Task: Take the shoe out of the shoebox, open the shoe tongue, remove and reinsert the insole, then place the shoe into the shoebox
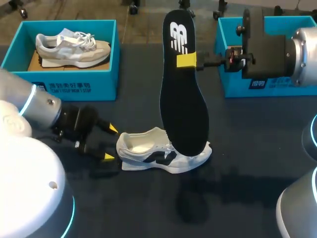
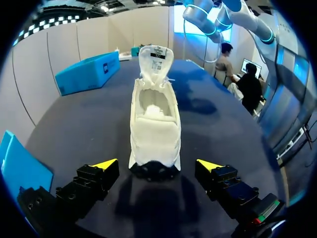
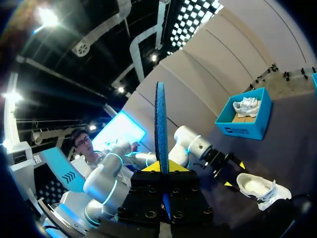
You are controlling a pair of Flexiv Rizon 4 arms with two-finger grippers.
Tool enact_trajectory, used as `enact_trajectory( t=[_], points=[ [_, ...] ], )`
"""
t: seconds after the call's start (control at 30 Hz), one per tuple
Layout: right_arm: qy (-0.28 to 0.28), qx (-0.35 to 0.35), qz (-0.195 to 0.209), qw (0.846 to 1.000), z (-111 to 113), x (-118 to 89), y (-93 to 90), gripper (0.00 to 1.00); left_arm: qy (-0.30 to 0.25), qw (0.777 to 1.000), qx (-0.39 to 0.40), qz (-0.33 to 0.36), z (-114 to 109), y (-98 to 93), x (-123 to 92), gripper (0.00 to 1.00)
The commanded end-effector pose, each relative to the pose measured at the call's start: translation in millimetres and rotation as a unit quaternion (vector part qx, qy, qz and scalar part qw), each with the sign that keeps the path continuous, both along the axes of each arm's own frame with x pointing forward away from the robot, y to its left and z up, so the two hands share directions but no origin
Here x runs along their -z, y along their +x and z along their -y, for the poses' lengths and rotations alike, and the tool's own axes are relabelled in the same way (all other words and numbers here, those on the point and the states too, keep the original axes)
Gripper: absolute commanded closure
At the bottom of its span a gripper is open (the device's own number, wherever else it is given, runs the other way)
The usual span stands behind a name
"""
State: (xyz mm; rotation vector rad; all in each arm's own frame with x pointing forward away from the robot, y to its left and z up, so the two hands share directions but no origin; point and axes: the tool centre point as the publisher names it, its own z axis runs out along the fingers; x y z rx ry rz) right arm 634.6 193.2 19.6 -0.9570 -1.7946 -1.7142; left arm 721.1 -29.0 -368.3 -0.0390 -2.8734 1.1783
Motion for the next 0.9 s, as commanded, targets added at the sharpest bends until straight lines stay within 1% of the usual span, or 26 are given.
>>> enact_trajectory(
  t=[0.03, 0.37, 0.4, 0.47, 0.5, 0.53, 0.63, 0.67, 0.7, 0.73, 0.8, 0.9],
  points=[
    [0.001, 0.001, 0.0, 1.0, -2.6, 1.2, 0.4, 1.0, 0.066, 0.997, 0.025, 0.009, -0.9, 4.4, -24.4, 0.0],
    [0.001, 0.001, 0.0, 1.0, -2.6, 1.2, 0.4, 1.0, 0.066, 0.997, 0.025, 0.009, -0.9, 4.4, -24.4, 0.0],
    [0.001, 0.001, 0.0, 1.0, -2.6, 1.2, 0.4, 1.0, 0.072, 0.997, 0.029, 0.009, 4.4, 3.5, -24.9, 0.0],
    [0.001, 0.001, 0.0, 1.0, -2.6, 1.2, 0.4, 1.0, 0.097, 0.995, 0.03, -0.002, 11.0, 3.4, -26.6, 0.0],
    [0.001, 0.001, 0.0, 1.0, -2.6, 1.2, 0.4, 1.0, 0.099, 0.995, 0.033, 0.0, 12.8, 3.8, -27.6, 0.0],
    [0.001, 0.001, 0.0, 1.0, -2.6, 1.2, 0.4, 1.0, 0.121, 0.992, 0.038, -0.008, 15.5, 4.6, -30.5, 0.0],
    [0.001, 0.001, 0.0, 1.0, -2.6, 1.2, 0.4, 1.0, 0.142, 0.989, 0.046, -0.018, 20.9, 7.1, -37.5, 0.0],
    [0.001, 0.001, 0.0, 1.0, -2.6, 1.2, 0.4, 1.0, 0.165, 0.985, 0.038, -0.015, 23.3, 8.6, -42.0, 0.0],
    [0.001, 0.001, 0.0, 1.0, -2.6, 1.2, 0.4, 1.0, 0.165, 0.985, 0.038, -0.015, 23.3, 8.6, -42.0, 0.0],
    [0.001, 0.001, 0.0, 1.0, -2.6, 1.2, 0.4, 1.0, 0.179, 0.983, 0.037, -0.017, 26.1, 10.7, -46.4, 0.0],
    [0.001, 0.001, 0.0, 1.0, -2.6, 1.2, 0.4, 1.0, 0.194, 0.98, 0.036, -0.025, 26.8, 11.3, -47.8, 0.0],
    [0.001, 0.001, 0.0, 1.0, -2.6, 1.2, 0.4, 1.0, 0.229, 0.972, 0.047, -0.038, 33.8, 14.0, -51.8, 0.0]
  ],
)
